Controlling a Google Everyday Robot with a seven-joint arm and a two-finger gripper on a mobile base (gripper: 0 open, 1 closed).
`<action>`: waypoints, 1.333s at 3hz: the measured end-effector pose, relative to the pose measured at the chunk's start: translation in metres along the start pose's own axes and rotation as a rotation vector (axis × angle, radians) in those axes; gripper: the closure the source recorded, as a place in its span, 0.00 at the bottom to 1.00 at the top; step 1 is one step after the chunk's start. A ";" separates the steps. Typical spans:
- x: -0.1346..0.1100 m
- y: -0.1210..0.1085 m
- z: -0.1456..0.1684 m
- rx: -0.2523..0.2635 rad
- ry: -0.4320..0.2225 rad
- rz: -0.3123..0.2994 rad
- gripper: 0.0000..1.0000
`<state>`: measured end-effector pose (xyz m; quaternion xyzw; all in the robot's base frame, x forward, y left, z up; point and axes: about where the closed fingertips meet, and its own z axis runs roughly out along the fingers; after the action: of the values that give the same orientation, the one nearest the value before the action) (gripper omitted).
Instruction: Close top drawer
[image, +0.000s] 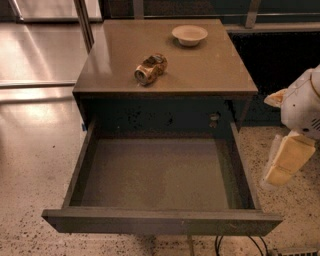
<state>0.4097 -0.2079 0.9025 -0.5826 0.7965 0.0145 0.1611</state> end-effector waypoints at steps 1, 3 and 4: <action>0.005 0.037 0.048 -0.090 -0.036 0.018 0.00; 0.001 0.072 0.082 -0.185 -0.060 0.005 0.00; 0.002 0.077 0.083 -0.169 -0.062 0.016 0.00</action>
Offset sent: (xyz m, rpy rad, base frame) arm -0.0722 0.0650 -0.1291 0.1671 0.2409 0.1147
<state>0.3577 -0.1675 0.8111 -0.5869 0.7918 0.1011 0.1355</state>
